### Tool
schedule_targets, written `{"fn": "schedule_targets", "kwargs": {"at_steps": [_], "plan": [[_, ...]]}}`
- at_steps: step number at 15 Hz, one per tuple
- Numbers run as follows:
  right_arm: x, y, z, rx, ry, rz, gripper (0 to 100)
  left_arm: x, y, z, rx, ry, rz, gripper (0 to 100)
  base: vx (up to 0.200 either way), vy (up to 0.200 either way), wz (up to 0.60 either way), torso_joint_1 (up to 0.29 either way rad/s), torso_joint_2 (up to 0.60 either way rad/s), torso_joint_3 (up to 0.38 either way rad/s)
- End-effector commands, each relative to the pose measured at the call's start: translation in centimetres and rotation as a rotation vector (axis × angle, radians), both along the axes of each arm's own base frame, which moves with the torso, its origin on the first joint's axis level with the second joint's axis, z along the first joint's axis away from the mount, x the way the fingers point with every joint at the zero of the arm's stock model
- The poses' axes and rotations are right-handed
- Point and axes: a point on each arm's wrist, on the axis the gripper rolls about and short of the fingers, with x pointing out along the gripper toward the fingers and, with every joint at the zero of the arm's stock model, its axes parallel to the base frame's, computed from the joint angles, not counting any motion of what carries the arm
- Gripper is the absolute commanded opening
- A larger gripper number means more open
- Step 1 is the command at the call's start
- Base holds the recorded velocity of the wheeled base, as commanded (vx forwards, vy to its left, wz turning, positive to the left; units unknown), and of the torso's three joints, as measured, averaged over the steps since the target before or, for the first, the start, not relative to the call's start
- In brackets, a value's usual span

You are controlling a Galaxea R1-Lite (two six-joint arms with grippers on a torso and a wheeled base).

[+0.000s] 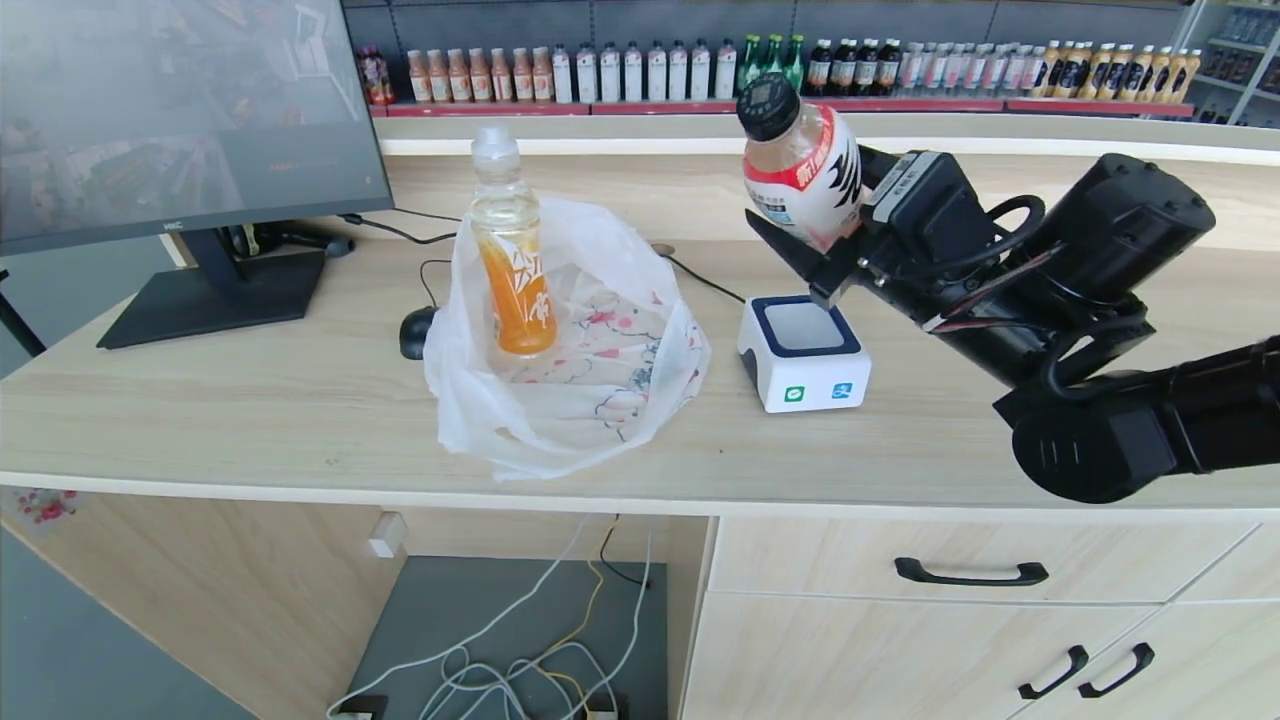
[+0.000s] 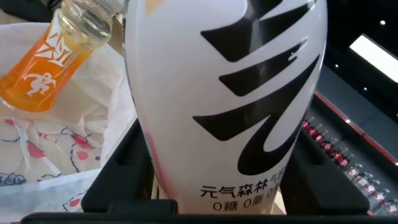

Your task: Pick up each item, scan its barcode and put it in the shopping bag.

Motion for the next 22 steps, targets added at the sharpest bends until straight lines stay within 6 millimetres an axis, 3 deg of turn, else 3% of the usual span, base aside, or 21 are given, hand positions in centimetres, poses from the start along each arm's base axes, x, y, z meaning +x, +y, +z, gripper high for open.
{"fn": "schedule_targets", "kwargs": {"at_steps": [1, 8, 22], "plan": [[0.7, 0.2, -0.9, -0.029, 0.009, 0.023, 0, 0.0, 0.0, 0.0, 0.000, -0.001, 0.000, 100, 0.000, 0.000, 0.00, 0.000, 0.00, 0.000], [1.8, -1.3, -1.8, -0.142, -0.073, 0.021, 0, 0.0, 0.0, 0.0, 0.000, -0.001, 0.000, 100, 0.000, 0.000, 0.00, 0.000, 0.00, 0.000], [2.3, -1.2, -4.5, -0.235, -0.069, 0.043, 0, 0.0, 0.0, 0.0, 0.000, -0.001, 0.000, 100, 0.000, 0.000, 0.00, 0.000, 0.00, 0.000]]}}
